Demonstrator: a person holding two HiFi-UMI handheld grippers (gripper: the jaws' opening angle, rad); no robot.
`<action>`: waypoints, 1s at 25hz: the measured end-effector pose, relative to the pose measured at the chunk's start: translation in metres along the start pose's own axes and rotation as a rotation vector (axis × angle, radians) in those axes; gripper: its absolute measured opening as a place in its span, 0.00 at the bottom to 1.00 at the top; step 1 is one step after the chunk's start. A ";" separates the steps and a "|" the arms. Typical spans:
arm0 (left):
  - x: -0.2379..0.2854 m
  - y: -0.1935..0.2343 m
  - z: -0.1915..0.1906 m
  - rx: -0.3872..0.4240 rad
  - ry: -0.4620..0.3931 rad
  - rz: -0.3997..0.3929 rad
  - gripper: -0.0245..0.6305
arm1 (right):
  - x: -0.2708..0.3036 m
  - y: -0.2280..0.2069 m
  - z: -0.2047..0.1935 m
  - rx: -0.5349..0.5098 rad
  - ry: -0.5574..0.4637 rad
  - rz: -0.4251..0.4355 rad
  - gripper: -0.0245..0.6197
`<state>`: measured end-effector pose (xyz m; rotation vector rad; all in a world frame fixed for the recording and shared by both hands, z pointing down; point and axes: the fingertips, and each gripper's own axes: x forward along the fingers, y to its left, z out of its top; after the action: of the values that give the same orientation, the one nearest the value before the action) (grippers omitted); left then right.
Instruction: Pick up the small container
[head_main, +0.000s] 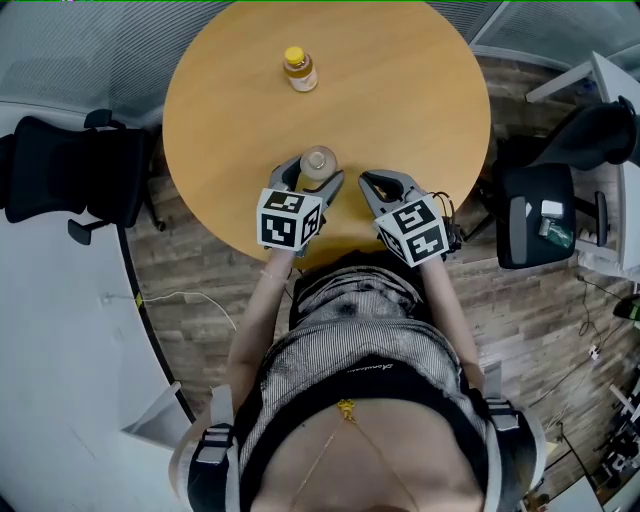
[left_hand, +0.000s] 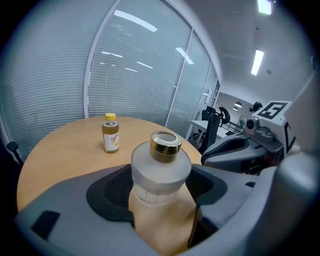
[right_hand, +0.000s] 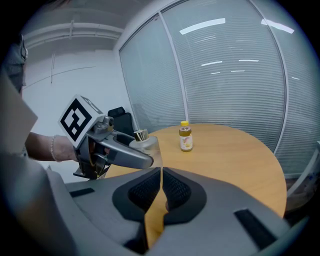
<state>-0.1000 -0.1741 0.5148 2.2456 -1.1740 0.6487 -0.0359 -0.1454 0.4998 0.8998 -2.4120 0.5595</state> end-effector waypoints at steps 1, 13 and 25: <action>-0.002 -0.001 0.003 0.003 0.001 -0.004 0.55 | 0.000 0.000 0.000 0.000 0.001 0.000 0.08; -0.025 -0.016 0.040 0.042 -0.006 -0.062 0.55 | 0.005 0.001 -0.004 -0.003 0.022 0.009 0.08; -0.049 -0.029 0.062 0.084 -0.012 -0.079 0.55 | 0.008 0.004 -0.008 -0.010 0.042 0.015 0.08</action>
<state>-0.0897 -0.1703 0.4310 2.3560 -1.0762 0.6649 -0.0409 -0.1424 0.5098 0.8582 -2.3842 0.5661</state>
